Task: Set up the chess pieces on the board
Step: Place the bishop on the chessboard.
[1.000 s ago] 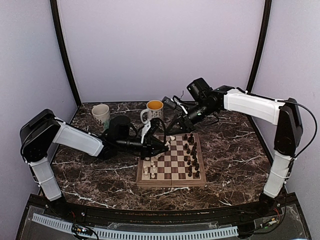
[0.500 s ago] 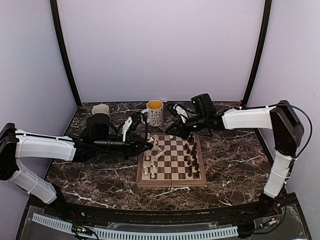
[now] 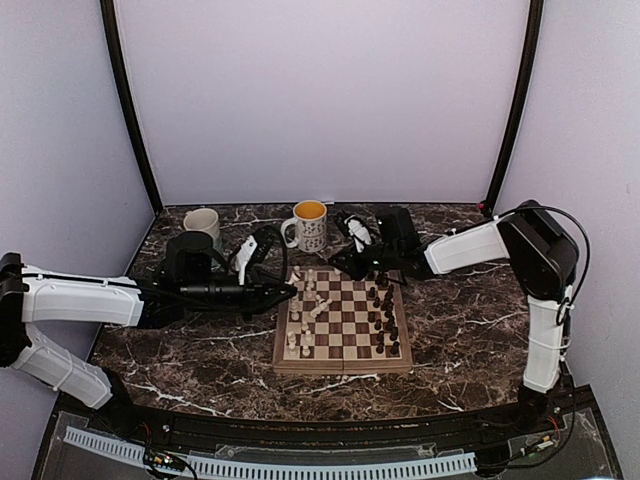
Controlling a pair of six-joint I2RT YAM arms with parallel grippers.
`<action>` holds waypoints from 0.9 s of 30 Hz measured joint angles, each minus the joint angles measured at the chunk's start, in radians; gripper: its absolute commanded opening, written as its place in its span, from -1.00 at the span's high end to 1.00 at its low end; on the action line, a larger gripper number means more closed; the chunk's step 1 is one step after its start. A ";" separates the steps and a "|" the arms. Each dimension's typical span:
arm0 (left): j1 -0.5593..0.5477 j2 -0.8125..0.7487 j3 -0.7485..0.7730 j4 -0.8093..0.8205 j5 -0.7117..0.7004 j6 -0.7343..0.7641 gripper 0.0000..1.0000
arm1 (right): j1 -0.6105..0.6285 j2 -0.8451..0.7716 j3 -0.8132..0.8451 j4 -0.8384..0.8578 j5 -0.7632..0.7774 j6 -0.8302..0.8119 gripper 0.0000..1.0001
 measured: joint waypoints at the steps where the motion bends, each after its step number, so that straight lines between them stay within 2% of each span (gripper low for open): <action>1: 0.000 -0.002 -0.002 0.000 -0.003 0.000 0.88 | 0.000 0.005 -0.003 0.009 0.001 0.005 0.79; 17: 0.000 -0.005 -0.033 0.008 -0.028 0.003 0.89 | 0.000 0.044 -0.007 0.057 -0.020 0.041 0.67; 27: 0.000 -0.005 -0.044 0.018 -0.030 0.011 0.88 | 0.000 0.044 -0.006 0.013 -0.055 0.059 0.47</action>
